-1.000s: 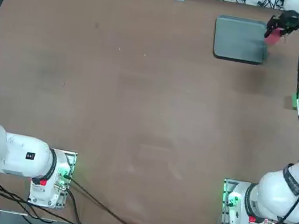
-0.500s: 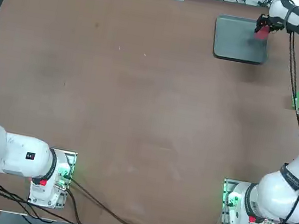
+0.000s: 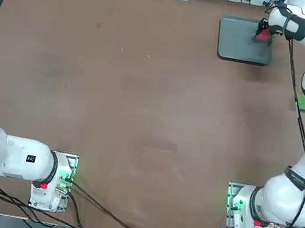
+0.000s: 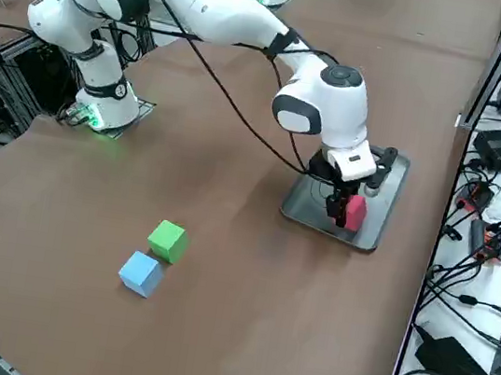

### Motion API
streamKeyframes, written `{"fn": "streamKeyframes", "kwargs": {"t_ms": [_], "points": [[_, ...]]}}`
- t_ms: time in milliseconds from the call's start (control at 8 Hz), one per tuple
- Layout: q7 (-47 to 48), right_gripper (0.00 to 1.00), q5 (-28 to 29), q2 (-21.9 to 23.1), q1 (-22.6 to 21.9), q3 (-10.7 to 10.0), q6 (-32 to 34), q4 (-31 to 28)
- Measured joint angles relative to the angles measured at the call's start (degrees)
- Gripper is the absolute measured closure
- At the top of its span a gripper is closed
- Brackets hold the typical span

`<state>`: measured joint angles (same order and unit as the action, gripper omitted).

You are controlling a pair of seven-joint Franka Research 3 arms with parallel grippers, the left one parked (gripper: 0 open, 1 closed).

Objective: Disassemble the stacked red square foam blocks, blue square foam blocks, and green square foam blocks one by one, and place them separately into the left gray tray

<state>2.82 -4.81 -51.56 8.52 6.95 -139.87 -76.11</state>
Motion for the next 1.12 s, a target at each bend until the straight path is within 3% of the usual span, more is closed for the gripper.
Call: {"fn": "streamKeyframes", "kwargs": {"t_ms": [125, 500, 750, 1125], "points": [[0.01, 0.01, 0.0, 0.01, 0.0, -0.01, 0.0, 0.34], [0.03, 0.0, 0.19, 0.63, -0.06, -0.01, 1.26, 1.5], [0.03, 0.0, 1.67, 4.07, -0.03, -0.04, 8.81, 2.94], [0.4, 0.0, 4.78, 14.2, 0.79, -0.62, 25.12, 3.88]]}}
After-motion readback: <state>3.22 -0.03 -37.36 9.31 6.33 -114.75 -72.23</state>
